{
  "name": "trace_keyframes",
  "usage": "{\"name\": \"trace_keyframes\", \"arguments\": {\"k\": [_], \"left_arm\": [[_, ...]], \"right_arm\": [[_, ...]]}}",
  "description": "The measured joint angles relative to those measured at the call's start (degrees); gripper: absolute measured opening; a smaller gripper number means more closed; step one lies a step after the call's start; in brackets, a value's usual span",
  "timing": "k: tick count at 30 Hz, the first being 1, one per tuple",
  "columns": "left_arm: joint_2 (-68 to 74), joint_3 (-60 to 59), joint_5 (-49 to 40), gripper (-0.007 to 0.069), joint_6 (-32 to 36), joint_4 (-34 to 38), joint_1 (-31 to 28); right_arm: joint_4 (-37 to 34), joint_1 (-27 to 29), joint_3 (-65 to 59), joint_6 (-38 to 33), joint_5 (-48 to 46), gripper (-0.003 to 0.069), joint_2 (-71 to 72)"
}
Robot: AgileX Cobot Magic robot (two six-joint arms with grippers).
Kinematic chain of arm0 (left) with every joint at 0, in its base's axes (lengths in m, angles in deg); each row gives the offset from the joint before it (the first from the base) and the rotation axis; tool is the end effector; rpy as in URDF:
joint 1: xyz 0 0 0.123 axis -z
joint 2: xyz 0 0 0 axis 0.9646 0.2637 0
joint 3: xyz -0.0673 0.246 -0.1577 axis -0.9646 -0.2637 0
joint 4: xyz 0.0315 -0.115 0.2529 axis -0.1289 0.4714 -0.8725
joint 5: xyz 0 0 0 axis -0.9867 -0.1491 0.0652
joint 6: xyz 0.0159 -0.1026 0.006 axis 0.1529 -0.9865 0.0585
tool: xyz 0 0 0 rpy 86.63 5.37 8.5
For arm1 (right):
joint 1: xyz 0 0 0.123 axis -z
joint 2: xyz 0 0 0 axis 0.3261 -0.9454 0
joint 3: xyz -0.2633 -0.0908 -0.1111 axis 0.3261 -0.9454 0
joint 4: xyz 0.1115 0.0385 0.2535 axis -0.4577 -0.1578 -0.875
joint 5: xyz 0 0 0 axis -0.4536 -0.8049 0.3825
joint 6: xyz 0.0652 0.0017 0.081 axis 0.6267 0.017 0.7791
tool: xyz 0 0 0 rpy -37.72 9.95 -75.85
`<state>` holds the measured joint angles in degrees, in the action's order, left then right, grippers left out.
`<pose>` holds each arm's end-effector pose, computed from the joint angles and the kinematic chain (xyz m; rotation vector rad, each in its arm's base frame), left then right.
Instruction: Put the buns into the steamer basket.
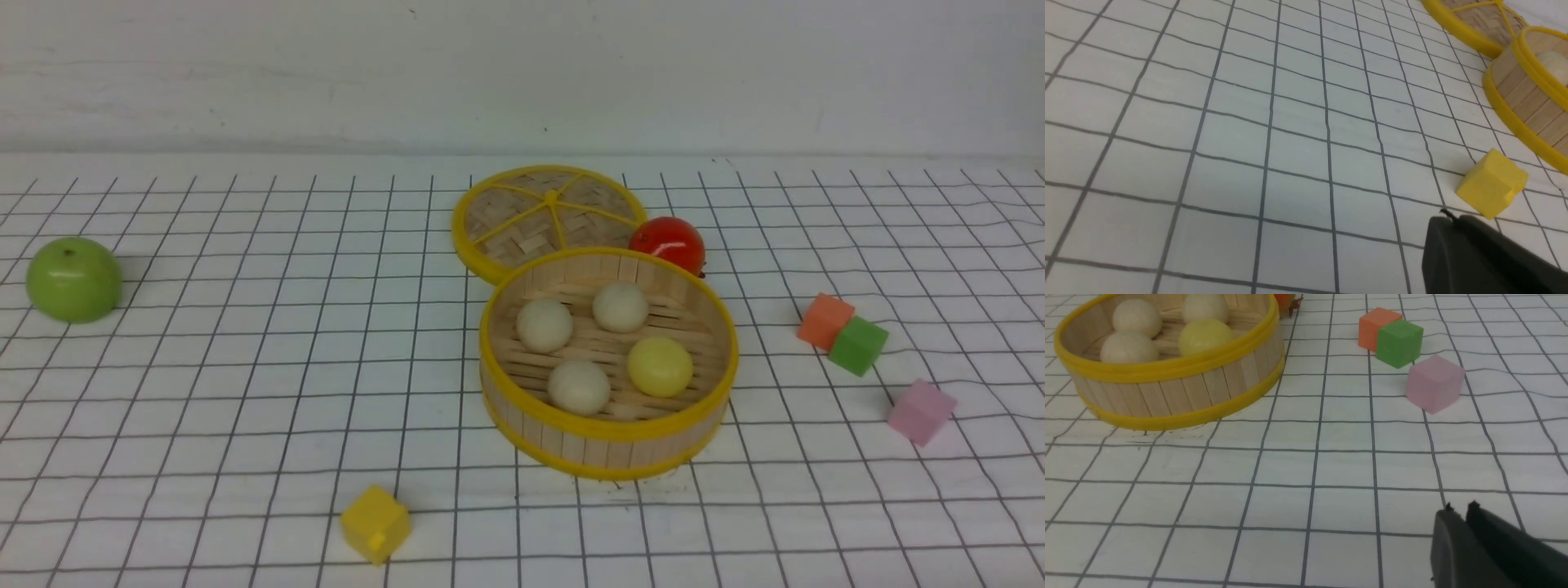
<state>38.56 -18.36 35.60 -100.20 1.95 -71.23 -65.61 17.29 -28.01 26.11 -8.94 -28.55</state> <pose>0.0775 -0.0112 0.1648 -0.2422 1.8820 -0.3480 0.0771 0.0117 0.1683 -0.0554 1.8793 0.1305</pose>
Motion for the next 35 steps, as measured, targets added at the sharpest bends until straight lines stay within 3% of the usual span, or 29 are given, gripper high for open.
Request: {"name": "trace_keyframes", "arguments": {"k": [35], "left_arm": [[0.0, 0.0, 0.0, -0.0003, 0.0, 0.0, 0.0]], "right_arm": [[0.0, 0.0, 0.0, 0.0, 0.0, 0.0097, 0.0]]}}
